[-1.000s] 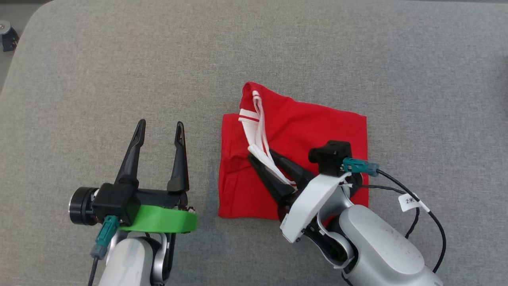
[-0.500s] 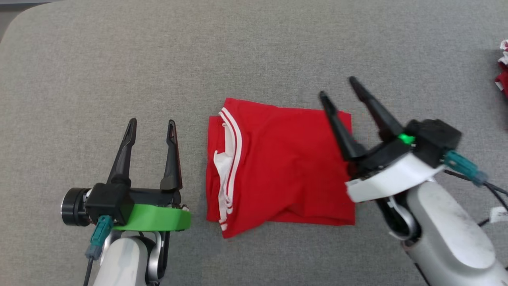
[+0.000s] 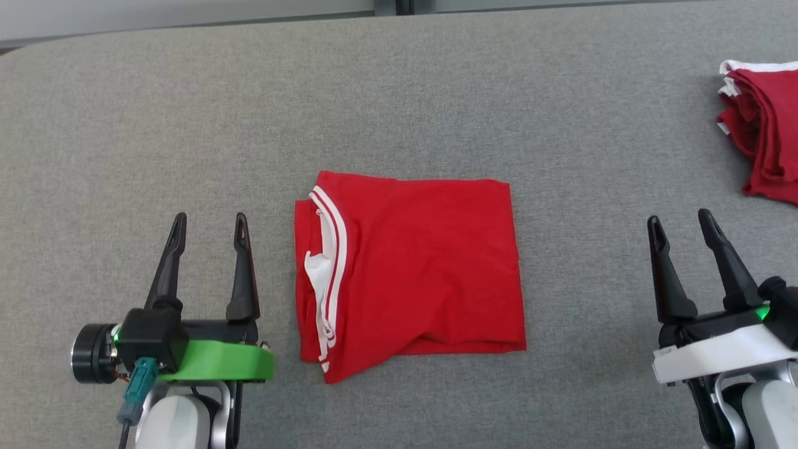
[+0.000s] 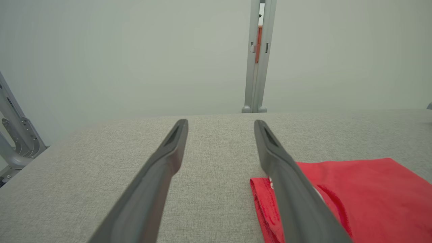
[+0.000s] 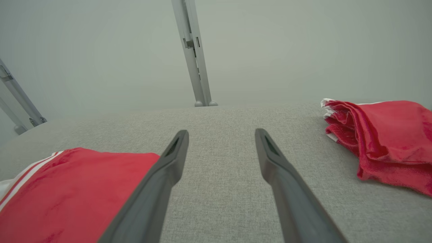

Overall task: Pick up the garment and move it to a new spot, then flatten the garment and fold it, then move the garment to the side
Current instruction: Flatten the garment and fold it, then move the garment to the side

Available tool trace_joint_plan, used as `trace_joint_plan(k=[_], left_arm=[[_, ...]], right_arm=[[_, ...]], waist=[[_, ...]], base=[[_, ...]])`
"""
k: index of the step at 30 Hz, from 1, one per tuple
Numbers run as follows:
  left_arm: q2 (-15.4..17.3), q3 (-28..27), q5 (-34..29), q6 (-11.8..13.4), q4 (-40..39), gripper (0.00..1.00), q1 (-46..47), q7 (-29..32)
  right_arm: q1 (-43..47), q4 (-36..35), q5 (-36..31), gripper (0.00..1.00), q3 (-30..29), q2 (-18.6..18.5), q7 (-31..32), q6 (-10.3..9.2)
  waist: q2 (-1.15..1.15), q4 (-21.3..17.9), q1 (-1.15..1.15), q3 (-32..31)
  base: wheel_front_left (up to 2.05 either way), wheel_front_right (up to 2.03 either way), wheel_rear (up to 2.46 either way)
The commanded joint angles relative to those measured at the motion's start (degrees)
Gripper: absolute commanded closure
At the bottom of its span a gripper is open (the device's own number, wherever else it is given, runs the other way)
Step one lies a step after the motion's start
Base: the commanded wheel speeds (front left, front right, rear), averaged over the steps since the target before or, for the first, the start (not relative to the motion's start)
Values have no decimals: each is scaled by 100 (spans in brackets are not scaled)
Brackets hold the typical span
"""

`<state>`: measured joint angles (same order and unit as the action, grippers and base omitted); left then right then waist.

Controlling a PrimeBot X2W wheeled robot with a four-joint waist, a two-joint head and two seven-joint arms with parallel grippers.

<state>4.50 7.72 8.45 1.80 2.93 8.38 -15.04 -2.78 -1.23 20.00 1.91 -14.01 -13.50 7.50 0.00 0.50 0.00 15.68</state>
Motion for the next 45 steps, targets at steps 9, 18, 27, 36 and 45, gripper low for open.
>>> trace_joint_plan(k=[9,18,27,36,45], left_arm=[[182,-11,-32,-54,255,0,-594,-16],[240,17,52,-34,437,0,-1004,-6],[278,7,144,18,603,0,-1150,49],[322,-16,201,65,664,0,-1150,43],[336,1,206,118,655,0,-1028,30]], right_arm=[[669,-219,-173,0,3,214,245,-4],[1070,-447,-312,0,-100,328,451,-4],[1352,-677,-405,0,-227,457,624,-3],[1418,-768,-418,0,-264,506,661,-4],[1402,-798,-406,0,-327,498,672,-3]], waist=[[0,-142,0,-864],[0,-185,0,-1294],[0,-185,0,-1540],[0,-183,0,-1590],[0,-159,0,-1522]], base=[[0,0,0],[0,0,0],[0,0,0],[0,0,0],[0,0,0]])
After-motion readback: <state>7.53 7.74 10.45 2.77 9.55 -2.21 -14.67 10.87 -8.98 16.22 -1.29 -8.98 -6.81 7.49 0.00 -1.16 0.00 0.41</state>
